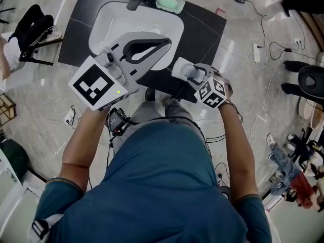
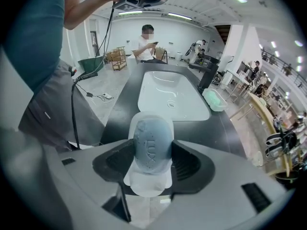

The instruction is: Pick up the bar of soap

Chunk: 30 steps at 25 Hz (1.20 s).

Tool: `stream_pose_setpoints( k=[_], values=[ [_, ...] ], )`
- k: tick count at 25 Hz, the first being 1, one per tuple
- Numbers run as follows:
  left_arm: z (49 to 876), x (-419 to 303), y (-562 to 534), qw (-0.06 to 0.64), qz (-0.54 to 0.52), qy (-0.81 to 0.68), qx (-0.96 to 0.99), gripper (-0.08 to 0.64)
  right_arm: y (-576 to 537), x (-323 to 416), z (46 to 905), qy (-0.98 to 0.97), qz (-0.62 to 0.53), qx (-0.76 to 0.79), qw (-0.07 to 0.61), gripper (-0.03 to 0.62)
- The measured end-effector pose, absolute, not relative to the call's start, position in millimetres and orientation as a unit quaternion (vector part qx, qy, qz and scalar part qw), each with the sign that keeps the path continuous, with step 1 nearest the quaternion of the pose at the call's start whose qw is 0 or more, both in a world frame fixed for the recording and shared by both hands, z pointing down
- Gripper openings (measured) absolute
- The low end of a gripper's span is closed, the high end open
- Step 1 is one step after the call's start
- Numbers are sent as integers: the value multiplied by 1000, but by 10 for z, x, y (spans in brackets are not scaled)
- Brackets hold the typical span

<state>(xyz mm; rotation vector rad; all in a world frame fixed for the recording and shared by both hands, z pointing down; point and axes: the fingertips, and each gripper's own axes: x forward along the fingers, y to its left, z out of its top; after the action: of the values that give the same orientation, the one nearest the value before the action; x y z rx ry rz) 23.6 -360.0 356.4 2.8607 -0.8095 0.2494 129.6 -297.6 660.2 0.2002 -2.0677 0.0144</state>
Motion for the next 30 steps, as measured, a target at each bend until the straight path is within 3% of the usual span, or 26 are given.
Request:
stream_pose_setpoints(
  k=[30],
  values=[
    [3346, 303, -3414, 53, 71, -254, 963, 3, -3044, 1290, 5900, -879, 0, 166, 447, 259]
  ],
)
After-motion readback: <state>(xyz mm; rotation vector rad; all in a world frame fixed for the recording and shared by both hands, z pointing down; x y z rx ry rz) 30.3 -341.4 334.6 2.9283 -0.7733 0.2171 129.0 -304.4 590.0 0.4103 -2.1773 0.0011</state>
